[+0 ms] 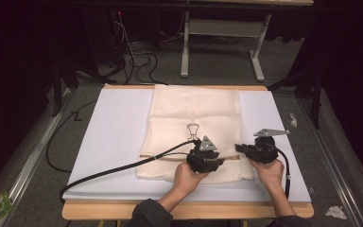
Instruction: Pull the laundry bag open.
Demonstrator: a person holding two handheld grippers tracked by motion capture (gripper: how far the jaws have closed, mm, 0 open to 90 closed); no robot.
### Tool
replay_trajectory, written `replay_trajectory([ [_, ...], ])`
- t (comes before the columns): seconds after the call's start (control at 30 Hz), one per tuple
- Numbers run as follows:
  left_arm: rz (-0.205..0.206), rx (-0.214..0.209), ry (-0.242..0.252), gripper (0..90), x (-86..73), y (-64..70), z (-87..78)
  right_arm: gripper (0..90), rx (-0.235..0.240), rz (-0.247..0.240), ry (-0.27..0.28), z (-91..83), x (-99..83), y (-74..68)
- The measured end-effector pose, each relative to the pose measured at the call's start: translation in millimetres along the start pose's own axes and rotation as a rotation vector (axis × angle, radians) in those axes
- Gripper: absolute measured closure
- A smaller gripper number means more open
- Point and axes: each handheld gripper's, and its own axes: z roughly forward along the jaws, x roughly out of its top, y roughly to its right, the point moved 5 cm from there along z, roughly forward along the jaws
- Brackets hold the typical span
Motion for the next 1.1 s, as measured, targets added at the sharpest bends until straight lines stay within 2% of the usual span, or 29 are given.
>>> replay_trajectory([
  [0.17,-0.013,-0.032,-0.002,66.6,1.7,6.0,7.5,88.2,0.006,0.000,0.003,-0.4,1.5,-1.3],
  [0.43,0.008,-0.028,-0.017,67.4,2.5,11.2,17.0,88.1,0.020,0.000,0.006,-1.0,2.8,-3.5],
  [0.47,0.000,-0.035,-0.014,67.4,2.7,11.5,17.9,88.1,0.022,0.001,0.007,-1.1,3.0,-4.0],
  [0.67,-0.029,-0.036,-0.037,66.4,-0.4,5.6,25.8,88.2,0.035,0.001,0.005,-0.3,3.1,-6.3],
  [1.1,-0.028,-0.049,-0.016,67.7,0.4,5.5,29.5,88.2,0.058,-0.002,0.003,2.5,6.0,-10.9],
])
